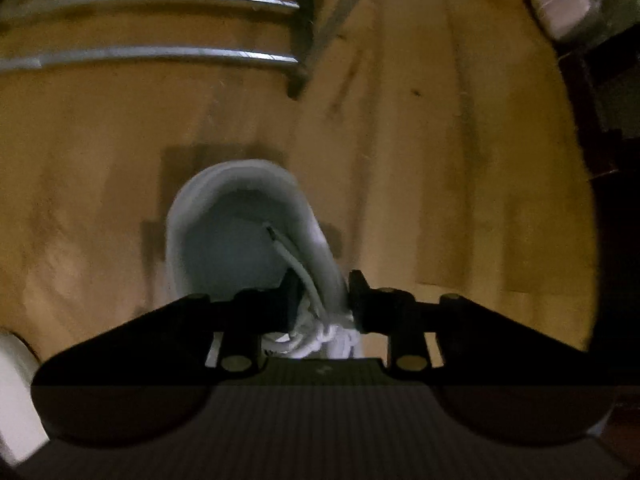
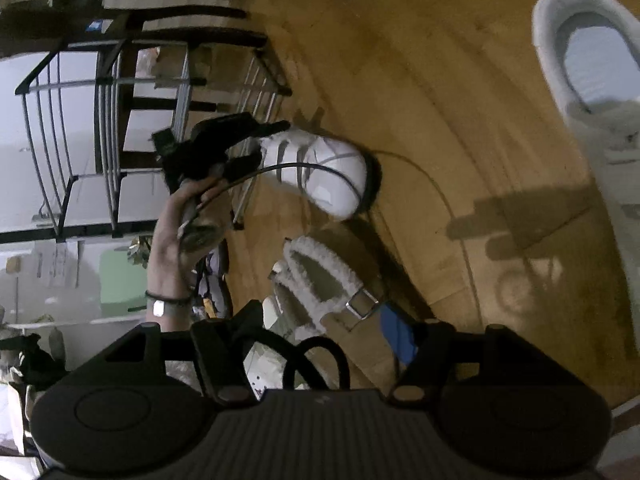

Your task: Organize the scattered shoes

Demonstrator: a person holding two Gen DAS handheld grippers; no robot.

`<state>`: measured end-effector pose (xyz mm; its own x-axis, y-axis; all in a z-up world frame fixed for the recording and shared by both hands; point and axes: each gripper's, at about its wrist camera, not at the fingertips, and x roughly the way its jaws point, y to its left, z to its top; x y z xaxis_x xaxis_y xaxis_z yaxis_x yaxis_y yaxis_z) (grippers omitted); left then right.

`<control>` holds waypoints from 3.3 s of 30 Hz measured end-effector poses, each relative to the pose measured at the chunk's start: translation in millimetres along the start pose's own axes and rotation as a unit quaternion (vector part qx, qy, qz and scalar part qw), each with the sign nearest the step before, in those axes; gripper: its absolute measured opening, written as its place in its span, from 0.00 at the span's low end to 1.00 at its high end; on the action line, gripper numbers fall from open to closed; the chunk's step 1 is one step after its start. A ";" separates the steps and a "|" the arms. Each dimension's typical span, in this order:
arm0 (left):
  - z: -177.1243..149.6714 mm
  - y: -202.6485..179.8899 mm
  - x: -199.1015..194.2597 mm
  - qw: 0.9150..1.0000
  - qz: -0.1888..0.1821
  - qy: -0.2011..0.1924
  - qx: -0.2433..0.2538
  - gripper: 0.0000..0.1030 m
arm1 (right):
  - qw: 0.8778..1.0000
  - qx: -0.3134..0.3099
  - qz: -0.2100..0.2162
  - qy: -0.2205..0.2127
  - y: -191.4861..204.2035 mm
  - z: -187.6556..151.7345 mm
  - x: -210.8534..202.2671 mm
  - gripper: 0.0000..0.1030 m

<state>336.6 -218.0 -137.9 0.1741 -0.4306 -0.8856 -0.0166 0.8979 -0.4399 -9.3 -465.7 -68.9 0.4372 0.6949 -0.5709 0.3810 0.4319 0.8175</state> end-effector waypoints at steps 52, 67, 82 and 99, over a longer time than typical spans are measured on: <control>-72.3 -51.1 -80.3 0.994 -0.029 0.002 0.103 0.76 | 0.989 -0.103 -0.054 -0.089 53.7 15.6 -32.1 0.78; -80.9 24.9 -119.2 0.994 -0.030 -0.051 0.089 0.92 | 0.967 -0.166 -0.165 -0.098 130.8 78.6 58.9 0.73; -62.9 34.0 -66.3 0.995 -0.027 -0.025 0.088 0.92 | 0.968 -0.030 -0.247 -0.036 67.3 176.4 170.4 0.58; -68.5 50.9 -59.4 0.998 -0.026 -0.003 0.054 0.92 | 0.964 -0.017 -0.251 -0.085 51.1 167.8 171.2 0.32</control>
<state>258.0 -153.0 -117.9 0.1783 -0.4760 -0.8612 0.0988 0.8794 -0.4657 221.7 -421.1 -137.6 0.3332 0.2903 -0.8971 0.5542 0.7094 0.4354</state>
